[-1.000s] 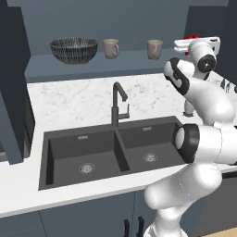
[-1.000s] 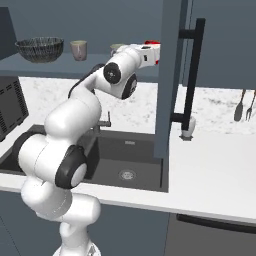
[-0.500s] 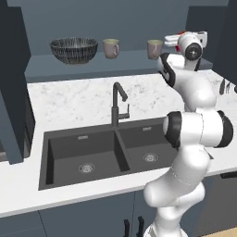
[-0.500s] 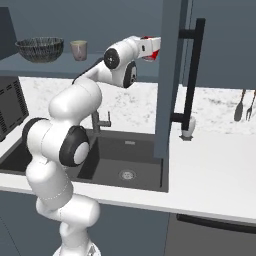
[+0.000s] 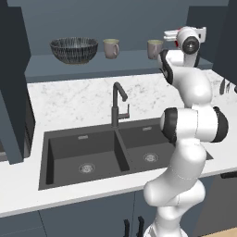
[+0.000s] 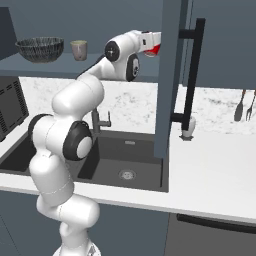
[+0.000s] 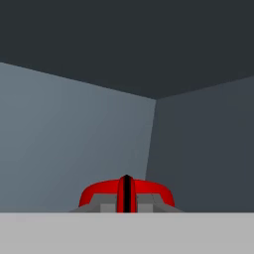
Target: Gather all objects into one cabinet and sort the glasses and bowls to opposite sides.
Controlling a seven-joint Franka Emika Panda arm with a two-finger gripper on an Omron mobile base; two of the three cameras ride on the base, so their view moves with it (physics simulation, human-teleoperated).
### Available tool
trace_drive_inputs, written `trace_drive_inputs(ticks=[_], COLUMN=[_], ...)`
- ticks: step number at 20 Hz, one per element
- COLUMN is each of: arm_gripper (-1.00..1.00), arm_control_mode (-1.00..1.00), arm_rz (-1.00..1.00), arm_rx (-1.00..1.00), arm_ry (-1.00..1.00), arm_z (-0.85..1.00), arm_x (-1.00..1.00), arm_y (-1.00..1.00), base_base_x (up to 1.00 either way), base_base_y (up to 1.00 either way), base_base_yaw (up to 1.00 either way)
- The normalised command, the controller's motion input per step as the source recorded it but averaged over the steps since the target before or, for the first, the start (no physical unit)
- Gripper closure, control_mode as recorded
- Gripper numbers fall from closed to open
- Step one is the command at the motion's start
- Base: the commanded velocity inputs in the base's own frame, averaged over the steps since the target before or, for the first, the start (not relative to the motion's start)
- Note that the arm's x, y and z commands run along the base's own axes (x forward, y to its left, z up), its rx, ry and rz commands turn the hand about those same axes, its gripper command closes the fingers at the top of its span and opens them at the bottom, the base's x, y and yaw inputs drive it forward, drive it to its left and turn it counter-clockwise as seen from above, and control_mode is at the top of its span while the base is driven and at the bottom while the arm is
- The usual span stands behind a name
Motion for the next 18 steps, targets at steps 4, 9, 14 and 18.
trace_drive_inputs(ticks=[4, 9, 14, 18], arm_gripper=[1.0, 1.0, 1.0, 1.0], arm_control_mode=[-1.0, -1.0, -1.0, -1.0], arm_rz=[0.0, 0.0, 0.0, 0.0], arm_rx=[0.02, 0.09, 0.1, 0.09], arm_ry=[-0.04, -0.01, 0.0, 0.0], arm_z=[-0.38, -0.46, -0.45, -0.58], arm_x=[0.0, -0.03, -0.13, -0.19], arm_y=[-0.26, -0.32, -0.24, -0.14], base_base_x=[0.0, 0.0, 0.0, 0.0], base_base_y=[0.0, 0.0, 0.0, 0.0], base_base_yaw=[0.0, 0.0, 0.0, 0.0])
